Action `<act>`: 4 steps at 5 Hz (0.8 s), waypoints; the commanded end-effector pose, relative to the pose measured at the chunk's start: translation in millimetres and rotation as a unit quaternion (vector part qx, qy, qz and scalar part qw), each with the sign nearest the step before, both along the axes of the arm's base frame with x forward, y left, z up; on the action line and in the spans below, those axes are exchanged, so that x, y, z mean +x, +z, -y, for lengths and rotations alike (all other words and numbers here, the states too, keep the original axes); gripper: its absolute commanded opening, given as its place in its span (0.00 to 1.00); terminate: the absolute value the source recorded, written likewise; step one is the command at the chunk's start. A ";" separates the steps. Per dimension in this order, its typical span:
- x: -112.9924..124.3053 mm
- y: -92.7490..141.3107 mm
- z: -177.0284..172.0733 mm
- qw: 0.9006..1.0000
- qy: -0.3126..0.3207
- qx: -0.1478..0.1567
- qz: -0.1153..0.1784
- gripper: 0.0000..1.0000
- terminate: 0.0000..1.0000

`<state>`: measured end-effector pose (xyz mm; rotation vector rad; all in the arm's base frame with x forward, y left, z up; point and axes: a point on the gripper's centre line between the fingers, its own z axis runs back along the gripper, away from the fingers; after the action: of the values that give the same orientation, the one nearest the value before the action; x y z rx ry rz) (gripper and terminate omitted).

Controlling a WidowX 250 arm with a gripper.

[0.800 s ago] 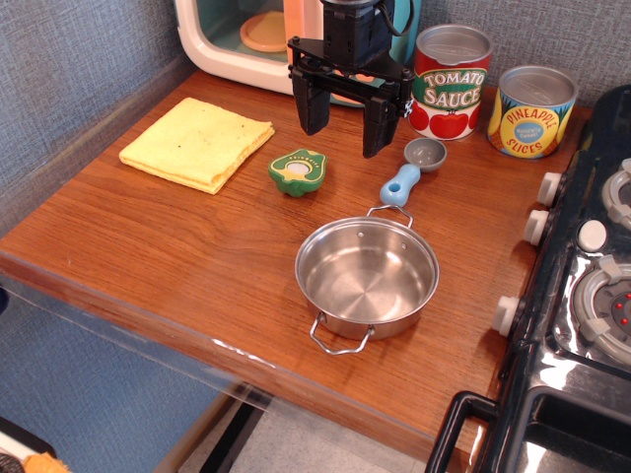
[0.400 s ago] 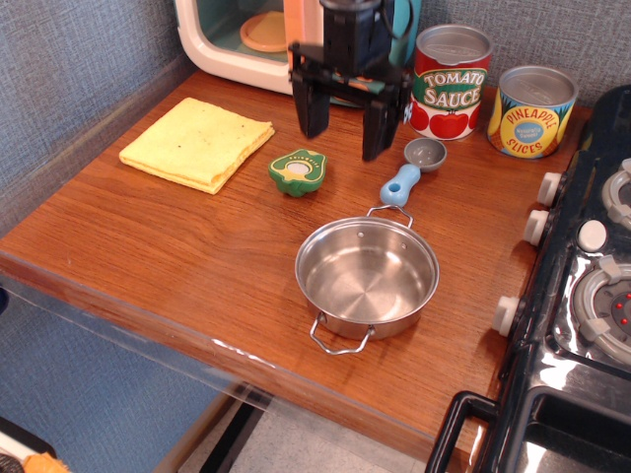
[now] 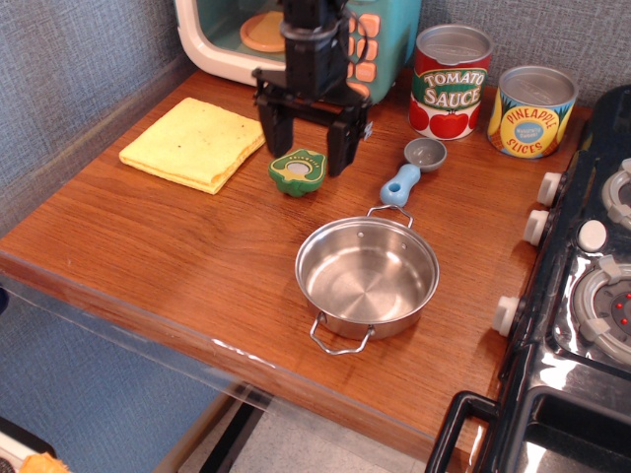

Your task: Place the green pepper in the pot

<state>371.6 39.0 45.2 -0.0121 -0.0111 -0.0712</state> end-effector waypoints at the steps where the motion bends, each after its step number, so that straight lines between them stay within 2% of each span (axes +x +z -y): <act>1: 12.5 3.7 -24.7 0.999 0.034 0.016 0.007 1.00 0.00; 2: 14.7 -5.8 -15.4 0.999 0.022 0.027 -0.001 1.00 0.00; 4: 21.9 -20.1 -6.4 0.999 0.011 0.030 -0.015 1.00 0.00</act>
<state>387.7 45.5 11.0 0.0383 0.0629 -0.0462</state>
